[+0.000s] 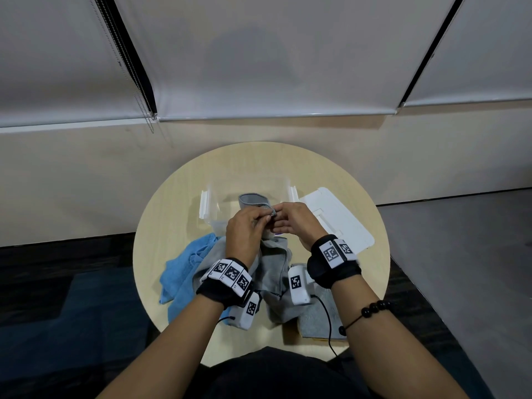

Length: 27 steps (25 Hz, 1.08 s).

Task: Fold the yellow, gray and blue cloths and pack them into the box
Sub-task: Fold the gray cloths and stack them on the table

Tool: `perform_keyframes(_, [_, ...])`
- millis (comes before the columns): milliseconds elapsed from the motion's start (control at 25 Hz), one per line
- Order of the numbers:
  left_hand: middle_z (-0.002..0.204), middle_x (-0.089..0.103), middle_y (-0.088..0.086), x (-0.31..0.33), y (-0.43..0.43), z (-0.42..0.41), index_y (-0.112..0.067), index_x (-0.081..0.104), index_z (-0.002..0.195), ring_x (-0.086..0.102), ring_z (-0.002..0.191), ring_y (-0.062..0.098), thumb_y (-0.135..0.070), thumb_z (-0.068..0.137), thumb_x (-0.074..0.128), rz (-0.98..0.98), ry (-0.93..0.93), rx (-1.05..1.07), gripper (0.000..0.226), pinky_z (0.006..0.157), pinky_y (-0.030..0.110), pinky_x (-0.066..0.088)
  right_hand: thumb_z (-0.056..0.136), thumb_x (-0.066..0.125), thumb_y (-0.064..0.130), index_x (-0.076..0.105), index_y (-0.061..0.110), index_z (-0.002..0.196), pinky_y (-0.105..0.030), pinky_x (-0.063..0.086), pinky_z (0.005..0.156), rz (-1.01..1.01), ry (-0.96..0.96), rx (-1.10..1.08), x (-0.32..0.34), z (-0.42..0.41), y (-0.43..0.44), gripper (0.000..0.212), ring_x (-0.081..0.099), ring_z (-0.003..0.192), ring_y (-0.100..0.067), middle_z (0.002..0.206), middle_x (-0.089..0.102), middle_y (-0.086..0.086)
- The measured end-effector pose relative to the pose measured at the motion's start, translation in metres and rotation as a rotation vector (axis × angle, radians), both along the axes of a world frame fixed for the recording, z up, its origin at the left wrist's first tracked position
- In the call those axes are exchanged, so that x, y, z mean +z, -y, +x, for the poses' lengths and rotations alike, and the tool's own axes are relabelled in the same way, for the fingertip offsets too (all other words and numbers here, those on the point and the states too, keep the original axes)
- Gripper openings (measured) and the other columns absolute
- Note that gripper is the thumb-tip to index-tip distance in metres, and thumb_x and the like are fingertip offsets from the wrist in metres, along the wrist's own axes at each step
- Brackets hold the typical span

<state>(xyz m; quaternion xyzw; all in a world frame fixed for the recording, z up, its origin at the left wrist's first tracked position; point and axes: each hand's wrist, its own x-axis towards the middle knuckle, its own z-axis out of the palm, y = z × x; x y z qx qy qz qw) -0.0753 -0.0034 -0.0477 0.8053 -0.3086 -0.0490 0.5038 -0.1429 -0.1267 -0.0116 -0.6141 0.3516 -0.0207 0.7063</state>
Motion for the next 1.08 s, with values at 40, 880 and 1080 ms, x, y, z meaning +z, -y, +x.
perform_keyframes(40, [0.102,0.075,0.002,0.0,0.0,-0.001,-0.012,0.079,0.103,0.068,0.098,0.019,-0.007,0.088,0.071,0.004,0.013,0.001,0.017,0.09,0.041,0.054,0.097,0.038,0.0,0.067,-0.006,0.114,-0.027,0.058,0.073,-0.001,0.002,0.003,0.0,-0.001,0.0,0.033,0.066,0.081,-0.031,0.092,0.065,-0.02])
perform_keyframes(880, [0.095,0.069,-0.008,0.028,-0.004,0.013,-0.019,0.065,0.103,0.063,0.089,0.003,-0.01,0.1,0.054,-0.07,-0.01,0.021,0.015,0.08,0.022,0.05,0.087,0.05,0.008,0.066,0.014,0.112,-0.028,0.046,0.082,-0.504,0.007,0.0,0.011,-0.011,0.007,0.03,0.066,0.102,-0.021,0.106,0.071,-0.01])
perform_keyframes(1080, [0.096,0.066,-0.014,0.091,-0.018,0.032,-0.015,0.063,0.105,0.061,0.093,-0.001,-0.01,0.102,0.051,-0.22,0.09,-0.119,0.014,0.083,0.013,0.044,0.086,0.058,0.003,0.055,0.036,0.137,-0.006,0.021,0.11,-0.755,0.31,0.198,0.044,-0.01,0.011,0.061,0.033,0.141,-0.004,0.143,0.041,0.002])
